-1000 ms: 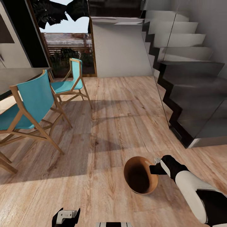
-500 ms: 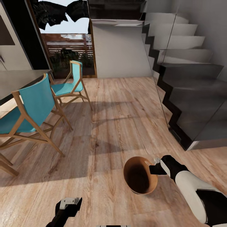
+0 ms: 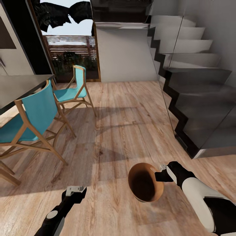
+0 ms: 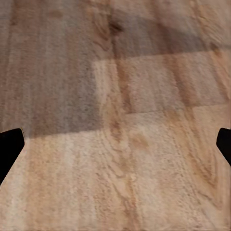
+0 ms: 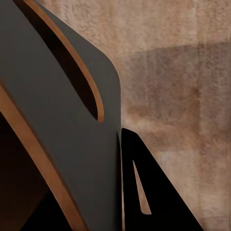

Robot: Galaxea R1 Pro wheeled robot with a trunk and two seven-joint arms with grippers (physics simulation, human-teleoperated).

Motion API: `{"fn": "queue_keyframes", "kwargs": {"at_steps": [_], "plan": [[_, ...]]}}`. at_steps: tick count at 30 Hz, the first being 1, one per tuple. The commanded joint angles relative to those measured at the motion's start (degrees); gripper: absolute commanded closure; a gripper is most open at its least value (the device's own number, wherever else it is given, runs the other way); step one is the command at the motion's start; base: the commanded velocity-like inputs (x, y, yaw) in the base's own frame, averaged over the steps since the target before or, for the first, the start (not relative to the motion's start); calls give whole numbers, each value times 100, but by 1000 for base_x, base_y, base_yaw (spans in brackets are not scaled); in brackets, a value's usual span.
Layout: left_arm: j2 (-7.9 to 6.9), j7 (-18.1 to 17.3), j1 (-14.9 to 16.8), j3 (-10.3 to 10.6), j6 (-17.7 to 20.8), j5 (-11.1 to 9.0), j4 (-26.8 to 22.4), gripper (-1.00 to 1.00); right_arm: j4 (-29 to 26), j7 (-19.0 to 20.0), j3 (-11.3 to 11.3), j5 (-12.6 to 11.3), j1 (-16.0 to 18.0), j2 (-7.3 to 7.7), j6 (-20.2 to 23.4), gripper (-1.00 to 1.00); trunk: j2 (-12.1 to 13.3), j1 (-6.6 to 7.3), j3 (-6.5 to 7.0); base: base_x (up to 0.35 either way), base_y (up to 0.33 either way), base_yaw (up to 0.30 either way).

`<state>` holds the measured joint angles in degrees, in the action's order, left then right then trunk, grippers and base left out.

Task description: Put the three can of soda from the living room inside the tash can in the kitchen.

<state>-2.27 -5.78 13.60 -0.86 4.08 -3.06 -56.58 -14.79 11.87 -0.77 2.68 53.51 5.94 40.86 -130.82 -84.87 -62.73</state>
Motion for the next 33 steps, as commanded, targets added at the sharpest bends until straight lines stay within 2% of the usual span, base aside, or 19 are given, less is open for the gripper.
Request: {"fn": "queue_keyframes", "kwargs": {"at_steps": [1,2,3,7,11,17,26,33], "plan": [[-16,-2,8,-6,7,0,85,-100,0,34,-31,-92,1,-3,9,100,41,23,19,0,0,0],[-50,-4,14,-12,6,-2,191,-100,2,34,-31,-92,1,-6,9,100,82,45,37,0,0,0],[-167,-8,22,-18,3,-23,429,-100,4,35,-30,-92,1,-10,10,100,122,67,55,0,0,0],[-433,-26,31,-30,10,-127,771,-100,3,35,-29,-93,1,-28,11,100,282,155,127,0,0,0],[-550,-97,31,-27,-22,-311,931,-100,3,32,-29,-93,1,-41,10,100,442,242,198,0,0,0],[-607,-135,32,-26,-70,-430,1145,-100,2,38,-29,-93,1,-48,14,100,683,374,306,0,0,0],[-608,-134,32,-28,-409,-451,1408,-100,2,36,-29,-93,1,-57,18,100,1044,572,468,0,0,0],[-608,-134,34,-28,-503,-452,1470,-100,2,35,-34,-98,1,-58,18,100,1325,726,593,0,0,0]]}}
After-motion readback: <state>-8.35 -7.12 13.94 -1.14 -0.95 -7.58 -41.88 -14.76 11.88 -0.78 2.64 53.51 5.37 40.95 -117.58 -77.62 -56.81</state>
